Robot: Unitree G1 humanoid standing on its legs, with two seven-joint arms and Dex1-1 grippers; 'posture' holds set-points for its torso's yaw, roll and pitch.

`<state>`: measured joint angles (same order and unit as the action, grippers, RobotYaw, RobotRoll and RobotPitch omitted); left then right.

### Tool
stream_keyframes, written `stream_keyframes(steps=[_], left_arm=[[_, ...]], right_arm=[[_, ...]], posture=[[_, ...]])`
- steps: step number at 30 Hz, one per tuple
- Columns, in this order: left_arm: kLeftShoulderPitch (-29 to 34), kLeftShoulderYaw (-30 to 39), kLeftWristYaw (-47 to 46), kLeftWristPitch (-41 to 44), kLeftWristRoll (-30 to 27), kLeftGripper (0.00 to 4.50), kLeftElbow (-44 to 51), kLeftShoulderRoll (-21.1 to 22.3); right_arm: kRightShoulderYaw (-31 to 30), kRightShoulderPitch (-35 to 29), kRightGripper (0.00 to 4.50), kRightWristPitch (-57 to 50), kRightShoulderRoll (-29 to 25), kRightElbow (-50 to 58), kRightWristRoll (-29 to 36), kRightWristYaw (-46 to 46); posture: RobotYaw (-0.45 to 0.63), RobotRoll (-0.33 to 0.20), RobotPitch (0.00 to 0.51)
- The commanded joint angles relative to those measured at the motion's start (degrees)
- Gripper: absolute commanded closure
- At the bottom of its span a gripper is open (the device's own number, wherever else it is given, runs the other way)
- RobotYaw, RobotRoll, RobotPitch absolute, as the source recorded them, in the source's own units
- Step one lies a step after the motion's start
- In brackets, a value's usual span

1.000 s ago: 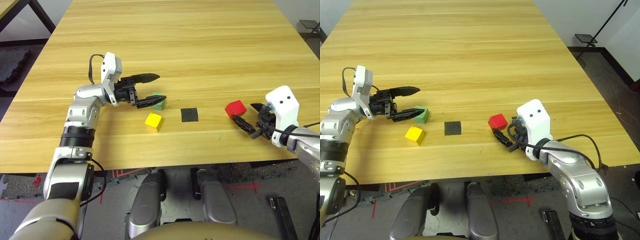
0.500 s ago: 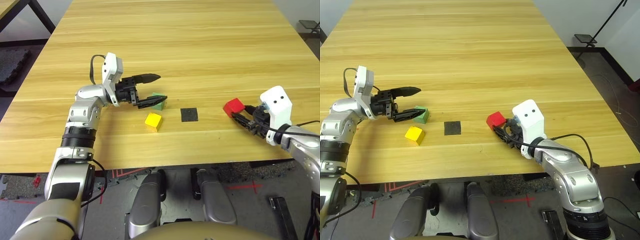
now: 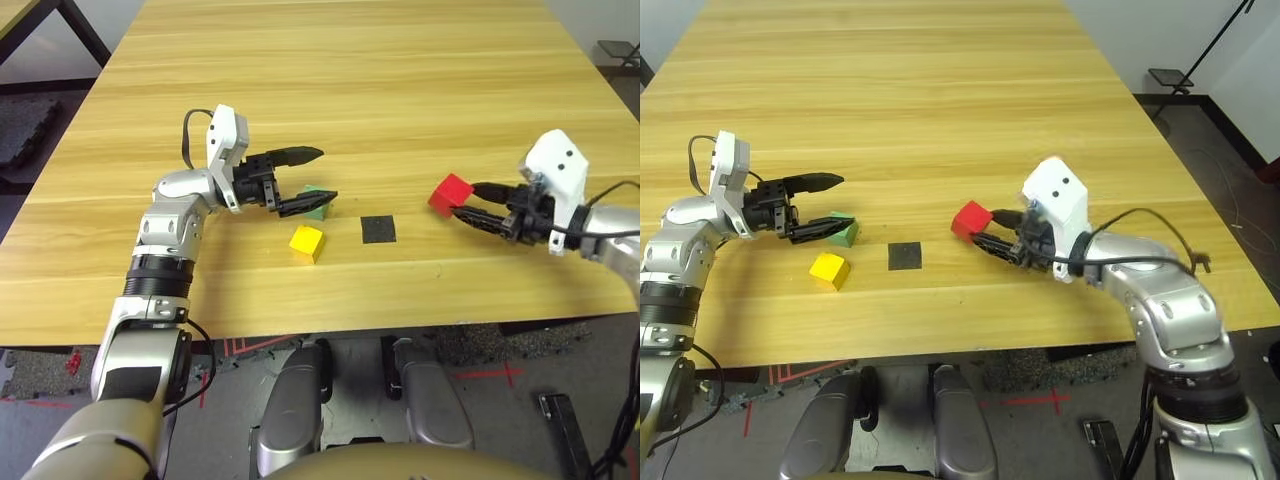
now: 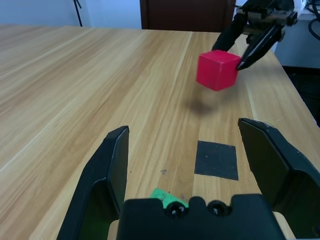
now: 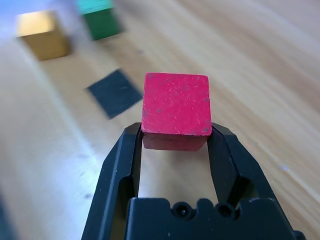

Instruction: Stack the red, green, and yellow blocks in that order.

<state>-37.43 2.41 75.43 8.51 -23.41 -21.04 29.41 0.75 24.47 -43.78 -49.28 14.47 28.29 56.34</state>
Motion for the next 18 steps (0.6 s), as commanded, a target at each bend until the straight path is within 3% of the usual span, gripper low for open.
stream_keyframes(steps=[1, 4, 11, 18], left_arm=[[1.29, -0.03, -0.54, 0.74, -0.47, 0.0, 2.05, 0.31], [2.08, 0.18, -1.19, 1.2, -0.71, 0.0, 3.37, 0.32], [4.23, 0.39, -3.13, 2.66, -1.29, 0.0, 6.88, 0.15], [5.34, 0.23, -4.69, 3.09, -1.81, 0.0, 8.54, 0.06]], right_arm=[[-4.48, 3.51, 2.48, 2.78, -1.5, -5.1, -0.8, 7.8], [-8.47, 6.65, 2.48, 7.08, -1.39, -9.44, -4.25, 11.72], [-18.17, 15.04, 2.48, 23.02, 4.47, -24.31, -14.86, 18.93], [-20.59, 20.95, 2.48, 32.62, 10.71, -31.91, -19.49, 22.33]], posture=[[0.15, -0.085, 0.204], [0.15, -0.085, 0.204], [0.2, -0.07, 0.204], [0.23, -0.068, 0.196]])
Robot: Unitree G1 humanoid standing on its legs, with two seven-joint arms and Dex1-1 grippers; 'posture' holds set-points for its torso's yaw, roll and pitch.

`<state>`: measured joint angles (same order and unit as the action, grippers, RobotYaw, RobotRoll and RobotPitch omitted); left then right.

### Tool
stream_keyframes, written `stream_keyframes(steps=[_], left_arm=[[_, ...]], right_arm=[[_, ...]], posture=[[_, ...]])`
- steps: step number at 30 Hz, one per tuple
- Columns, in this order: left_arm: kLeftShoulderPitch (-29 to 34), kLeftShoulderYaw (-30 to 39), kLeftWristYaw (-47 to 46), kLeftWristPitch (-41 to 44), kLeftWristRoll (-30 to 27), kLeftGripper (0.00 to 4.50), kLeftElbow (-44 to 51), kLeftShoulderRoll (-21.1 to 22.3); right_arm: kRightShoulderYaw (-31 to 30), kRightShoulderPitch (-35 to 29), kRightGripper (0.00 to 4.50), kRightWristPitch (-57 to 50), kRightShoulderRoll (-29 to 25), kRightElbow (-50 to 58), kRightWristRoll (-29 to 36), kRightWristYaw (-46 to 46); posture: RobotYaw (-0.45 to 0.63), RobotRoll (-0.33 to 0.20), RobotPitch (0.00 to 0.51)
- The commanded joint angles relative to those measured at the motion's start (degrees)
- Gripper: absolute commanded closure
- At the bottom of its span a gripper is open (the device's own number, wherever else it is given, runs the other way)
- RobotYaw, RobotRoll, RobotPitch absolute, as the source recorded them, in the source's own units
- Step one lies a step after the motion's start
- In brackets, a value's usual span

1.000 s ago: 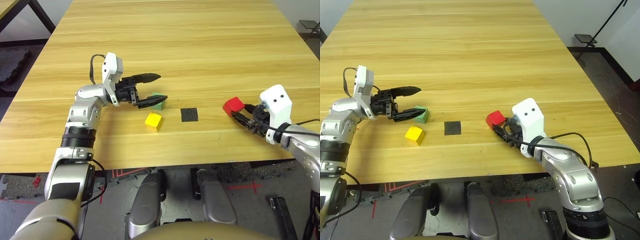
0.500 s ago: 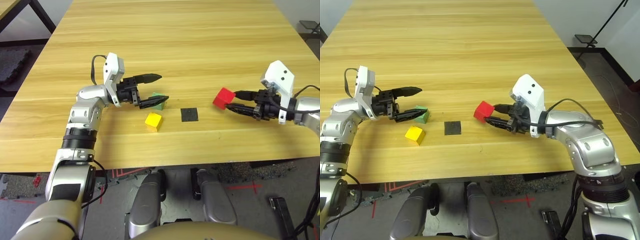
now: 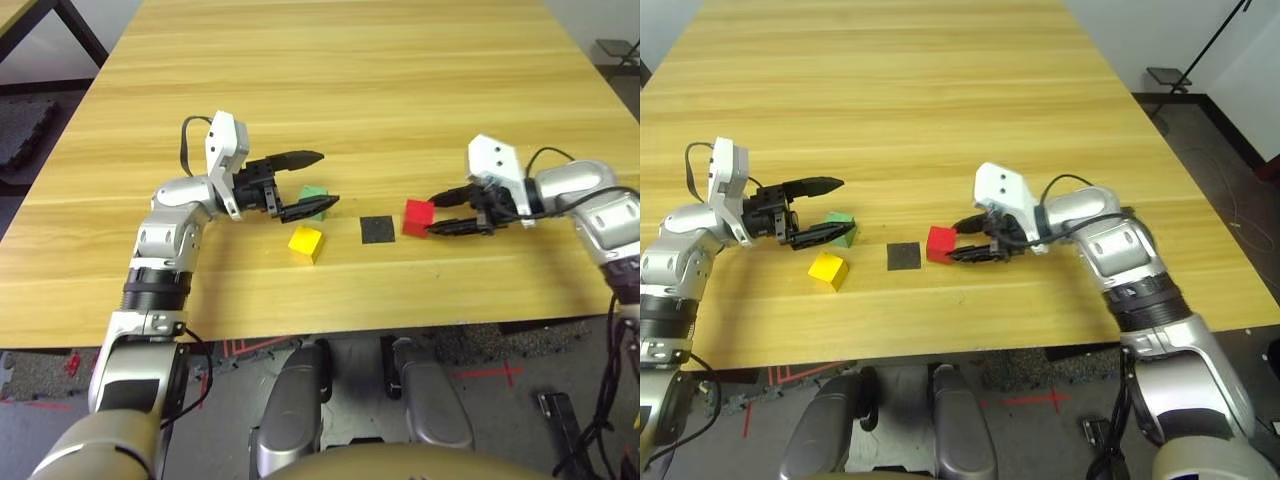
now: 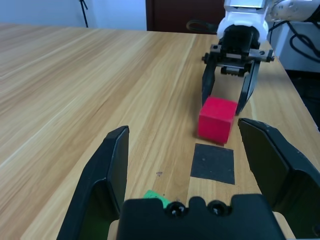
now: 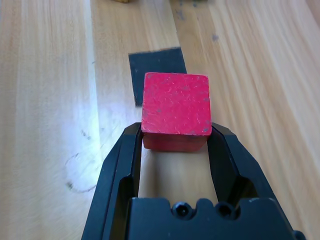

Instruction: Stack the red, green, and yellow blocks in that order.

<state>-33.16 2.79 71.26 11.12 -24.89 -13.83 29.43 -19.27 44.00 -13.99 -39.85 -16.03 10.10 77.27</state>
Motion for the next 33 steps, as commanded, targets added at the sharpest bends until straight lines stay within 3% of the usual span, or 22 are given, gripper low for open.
stream_keyframes(steps=[1, 33], left_arm=[[1.22, -0.15, -0.76, 0.6, -0.43, 0.0, 1.6, 0.04], [3.4, 0.04, -2.8, 2.31, -1.37, 0.0, 5.17, 0.65]], right_arm=[[-0.51, 2.02, 2.48, 2.95, 2.12, -1.77, -1.4, 1.46], [-0.37, 0.34, 2.48, 8.39, 7.54, -5.67, -5.48, 1.83]], posture=[[0.23, -0.068, 0.194], [0.27, -0.053, 0.207]])
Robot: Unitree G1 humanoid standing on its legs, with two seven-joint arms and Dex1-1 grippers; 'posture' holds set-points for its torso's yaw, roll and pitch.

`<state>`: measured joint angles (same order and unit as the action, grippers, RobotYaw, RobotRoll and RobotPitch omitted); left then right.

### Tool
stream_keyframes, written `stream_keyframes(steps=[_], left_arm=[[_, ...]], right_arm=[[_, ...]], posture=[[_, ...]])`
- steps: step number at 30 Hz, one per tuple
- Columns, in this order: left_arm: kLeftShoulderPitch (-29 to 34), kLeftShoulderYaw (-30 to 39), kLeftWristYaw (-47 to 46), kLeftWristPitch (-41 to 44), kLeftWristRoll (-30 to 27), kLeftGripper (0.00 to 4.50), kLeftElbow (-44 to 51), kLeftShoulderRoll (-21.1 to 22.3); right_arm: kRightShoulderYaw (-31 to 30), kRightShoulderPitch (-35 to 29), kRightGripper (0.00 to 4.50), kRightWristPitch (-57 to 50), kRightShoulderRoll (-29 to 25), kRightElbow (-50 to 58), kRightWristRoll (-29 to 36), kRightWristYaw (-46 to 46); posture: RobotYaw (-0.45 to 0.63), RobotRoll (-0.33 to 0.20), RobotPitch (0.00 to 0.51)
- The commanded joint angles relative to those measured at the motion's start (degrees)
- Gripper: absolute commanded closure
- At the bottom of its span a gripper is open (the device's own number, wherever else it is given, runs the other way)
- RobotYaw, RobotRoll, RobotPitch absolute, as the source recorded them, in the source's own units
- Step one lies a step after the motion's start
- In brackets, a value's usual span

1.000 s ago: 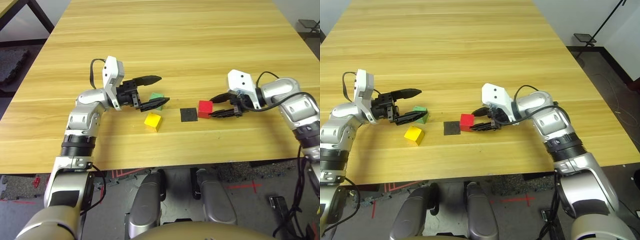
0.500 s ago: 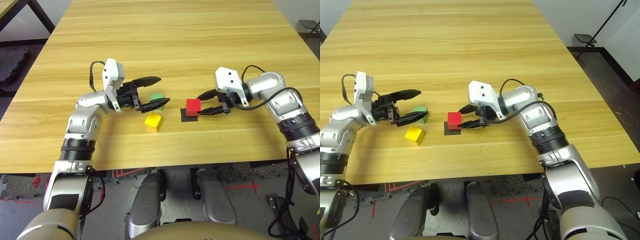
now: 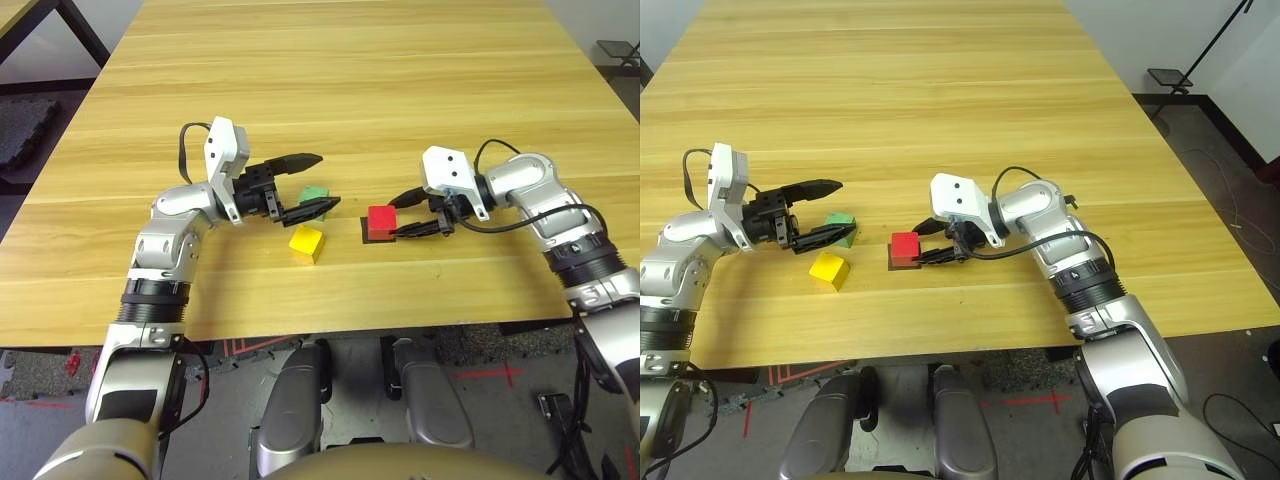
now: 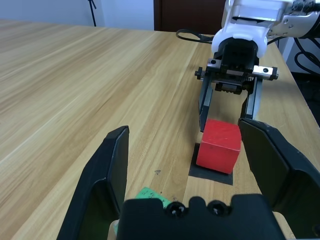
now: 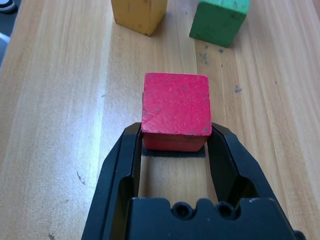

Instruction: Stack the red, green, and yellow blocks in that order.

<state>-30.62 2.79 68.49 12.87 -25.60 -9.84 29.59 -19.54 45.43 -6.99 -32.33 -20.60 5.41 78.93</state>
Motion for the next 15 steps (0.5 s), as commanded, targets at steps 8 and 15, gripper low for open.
stream_keyframes(steps=[8, 15], left_arm=[[0.59, -0.05, -0.23, 1.07, -0.71, 0.0, 1.41, 0.35], [0.48, -0.09, -0.45, 1.46, -0.98, 0.0, 1.59, 0.28]], right_arm=[[-0.06, -1.91, 0.47, 1.54, 0.2, -1.18, -1.11, 0.23], [0.53, -0.82, 0.05, 2.38, 0.42, -0.91, -1.17, 0.07]], posture=[[0.27, -0.049, 0.214], [0.27, -0.05, 0.216]])
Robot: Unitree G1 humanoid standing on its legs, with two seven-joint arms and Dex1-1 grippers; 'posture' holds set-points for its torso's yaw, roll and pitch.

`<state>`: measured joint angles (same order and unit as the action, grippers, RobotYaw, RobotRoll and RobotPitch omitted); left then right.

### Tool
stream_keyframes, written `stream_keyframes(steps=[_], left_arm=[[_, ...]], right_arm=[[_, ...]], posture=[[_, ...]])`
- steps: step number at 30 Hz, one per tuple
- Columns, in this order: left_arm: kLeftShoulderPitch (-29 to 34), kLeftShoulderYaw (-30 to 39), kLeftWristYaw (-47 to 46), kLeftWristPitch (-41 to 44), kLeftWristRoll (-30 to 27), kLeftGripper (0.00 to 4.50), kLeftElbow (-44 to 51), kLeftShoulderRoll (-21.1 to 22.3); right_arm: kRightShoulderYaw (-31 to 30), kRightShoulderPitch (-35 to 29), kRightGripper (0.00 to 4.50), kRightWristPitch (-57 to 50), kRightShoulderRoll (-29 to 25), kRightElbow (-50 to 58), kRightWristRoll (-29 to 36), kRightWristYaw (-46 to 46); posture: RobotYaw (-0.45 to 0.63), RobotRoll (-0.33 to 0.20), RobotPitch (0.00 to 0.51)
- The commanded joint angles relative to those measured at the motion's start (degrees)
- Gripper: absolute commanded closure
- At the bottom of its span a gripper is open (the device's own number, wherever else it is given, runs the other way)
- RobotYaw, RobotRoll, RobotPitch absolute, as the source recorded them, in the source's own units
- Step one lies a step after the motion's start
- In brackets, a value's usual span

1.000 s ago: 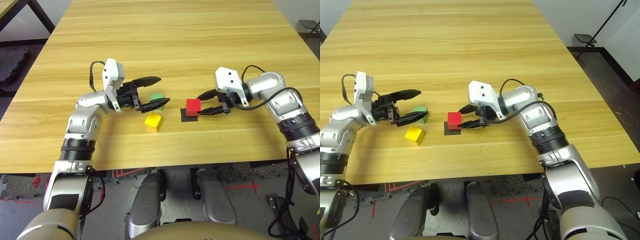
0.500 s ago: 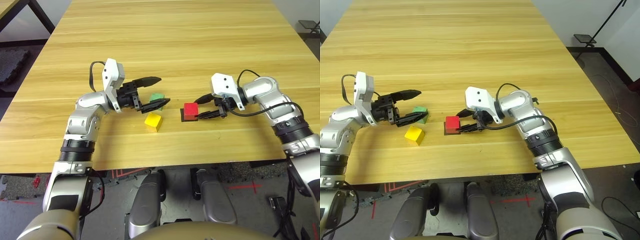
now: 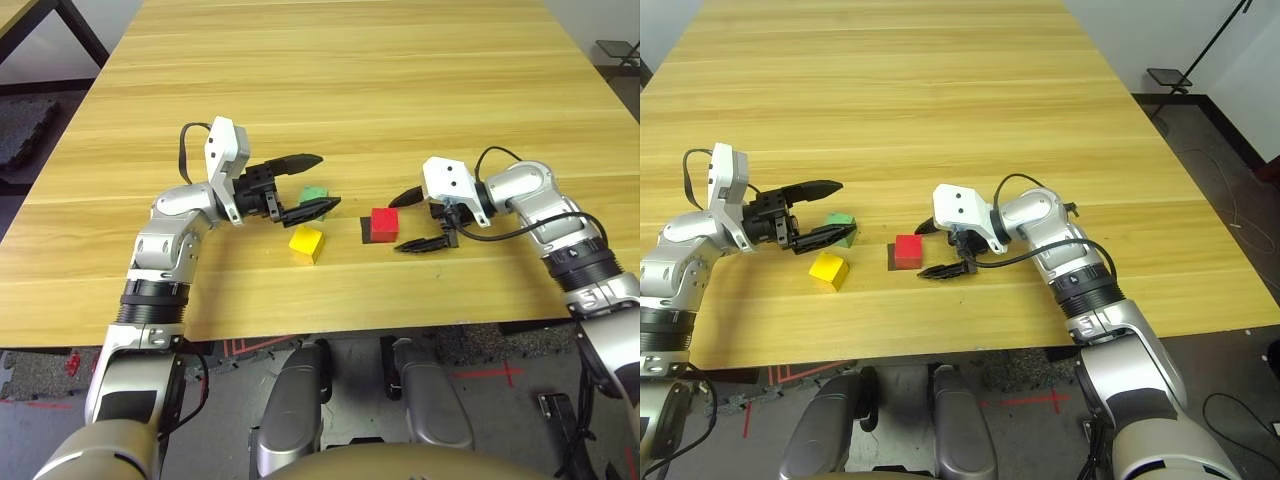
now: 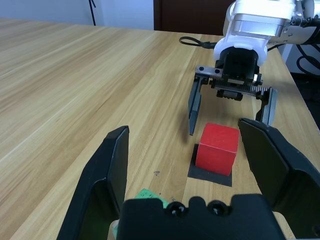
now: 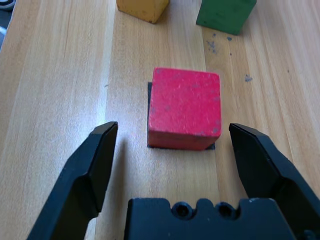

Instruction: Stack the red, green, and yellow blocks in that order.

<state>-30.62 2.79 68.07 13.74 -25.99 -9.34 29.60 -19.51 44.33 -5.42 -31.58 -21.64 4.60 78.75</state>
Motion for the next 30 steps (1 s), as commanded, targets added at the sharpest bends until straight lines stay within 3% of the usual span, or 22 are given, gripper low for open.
stream_keyframes(steps=[1, 12, 21, 25, 30], left_arm=[[0.48, -0.14, -0.03, 0.61, -0.62, 0.0, 1.04, 0.26], [-0.11, -0.37, 0.3, -0.25, -0.1, 0.0, -1.38, 0.41], [-1.95, -1.3, 2.58, -9.31, 5.4, 0.0, -11.29, 2.09], [-7.06, -1.99, 7.27, -15.78, 7.99, 0.0, -21.25, 4.22], [-16.62, -2.19, 13.45, -18.02, 8.66, 0.0, -30.85, 5.49]], right_arm=[[0.89, 0.72, 0.05, 0.15, -0.74, 1.21, 0.29, 0.91], [4.71, 1.48, 0.05, -11.77, -5.33, 14.71, 7.26, 4.33], [8.99, -1.89, 0.05, -15.27, -9.1, 17.0, 8.89, 0.69], [10.21, -3.21, 0.05, -16.33, -10.17, 17.7, 9.27, -0.3], [10.84, -4.22, 0.05, -16.43, -10.82, 17.8, 9.19, -0.94]], posture=[[0.26, -0.051, 0.217], [0.25, -0.055, 0.212], [0.23, -0.05, 0.213], [0.22, -0.049, 0.215], [0.21, -0.044, 0.218]])
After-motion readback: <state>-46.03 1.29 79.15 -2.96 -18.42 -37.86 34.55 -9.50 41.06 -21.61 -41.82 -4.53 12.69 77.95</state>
